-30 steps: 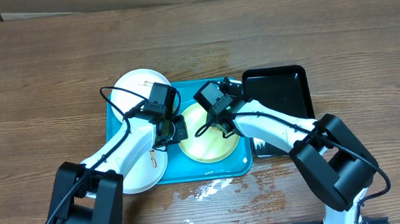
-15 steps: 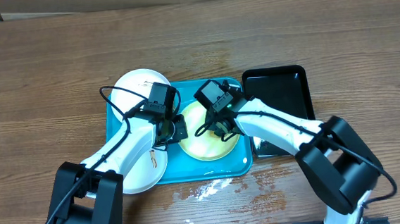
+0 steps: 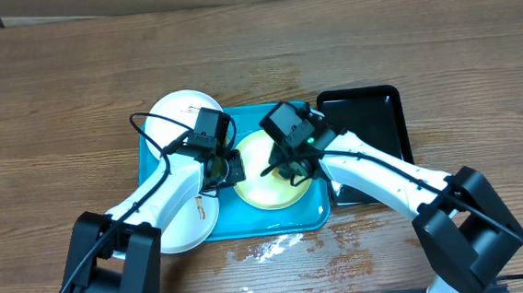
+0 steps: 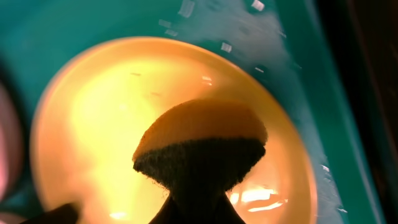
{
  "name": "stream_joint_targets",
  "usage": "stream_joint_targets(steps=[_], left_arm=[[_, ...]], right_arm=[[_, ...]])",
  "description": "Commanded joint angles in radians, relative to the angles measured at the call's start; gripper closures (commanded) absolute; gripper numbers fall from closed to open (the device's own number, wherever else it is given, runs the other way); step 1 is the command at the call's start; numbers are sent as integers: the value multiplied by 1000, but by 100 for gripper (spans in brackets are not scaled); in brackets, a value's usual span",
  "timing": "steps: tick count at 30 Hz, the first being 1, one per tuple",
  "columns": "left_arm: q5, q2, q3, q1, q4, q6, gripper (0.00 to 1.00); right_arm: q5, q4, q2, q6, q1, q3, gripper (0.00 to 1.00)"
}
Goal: Clean dirty plates on tray and stack at the side
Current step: 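Scrub yellow plate surface with sponge while left gripper holds plate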
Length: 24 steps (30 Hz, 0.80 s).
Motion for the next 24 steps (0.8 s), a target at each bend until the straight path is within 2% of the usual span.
stream_joint_targets(steps=[1, 8, 16, 24], left_arm=[[-18, 7, 0, 12, 0, -18, 96], [-18, 7, 0, 12, 0, -19, 96], [-18, 7, 0, 12, -4, -18, 96], [-18, 7, 0, 12, -10, -18, 96]], right_arm=[[41, 34, -15, 103, -6, -53, 96], [31, 245, -14, 104, -6, -169, 96], [46, 402, -14, 136, -6, -278, 96], [159, 501, -14, 45, -6, -294, 96]])
